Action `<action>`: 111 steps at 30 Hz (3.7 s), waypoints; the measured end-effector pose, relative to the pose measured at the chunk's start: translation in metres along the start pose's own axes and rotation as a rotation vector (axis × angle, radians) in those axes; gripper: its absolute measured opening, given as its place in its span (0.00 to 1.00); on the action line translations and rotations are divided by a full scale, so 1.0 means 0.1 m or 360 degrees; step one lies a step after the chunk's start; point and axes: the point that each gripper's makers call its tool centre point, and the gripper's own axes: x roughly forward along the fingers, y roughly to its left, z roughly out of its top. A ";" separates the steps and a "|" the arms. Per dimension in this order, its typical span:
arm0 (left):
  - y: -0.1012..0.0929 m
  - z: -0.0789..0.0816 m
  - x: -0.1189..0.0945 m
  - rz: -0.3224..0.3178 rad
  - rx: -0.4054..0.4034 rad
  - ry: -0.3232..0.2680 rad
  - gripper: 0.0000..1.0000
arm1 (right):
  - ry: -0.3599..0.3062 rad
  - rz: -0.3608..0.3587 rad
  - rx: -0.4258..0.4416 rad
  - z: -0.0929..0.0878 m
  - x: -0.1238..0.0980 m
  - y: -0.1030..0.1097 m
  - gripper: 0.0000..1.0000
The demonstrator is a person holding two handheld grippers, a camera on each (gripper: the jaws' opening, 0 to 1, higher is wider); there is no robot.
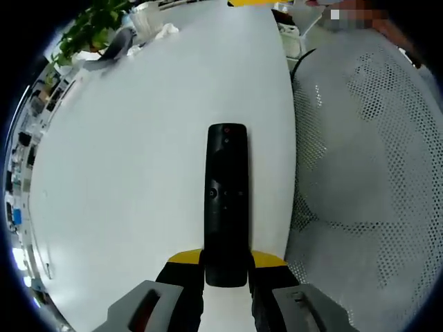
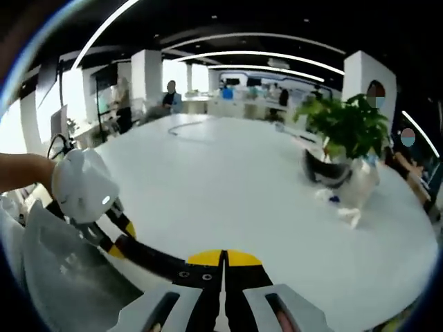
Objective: Press the specified remote control buttons in sequence, fully releasing each button before pressing the next.
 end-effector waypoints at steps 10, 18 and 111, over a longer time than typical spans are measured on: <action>-0.07 -0.03 -0.01 0.0005 -0.0058 -0.0110 0.23 | 0.0070 0.0179 0.0033 0.12 0.32 0.38 0.00; -0.08 -0.03 -0.02 0.0017 -0.0108 -0.0275 0.24 | 0.0226 0.0261 0.0055 -0.11 0.56 0.56 0.00; -0.04 0.07 -0.01 0.0047 -0.0220 -0.0891 0.24 | 0.0667 0.0361 0.0262 -0.74 0.73 0.66 0.00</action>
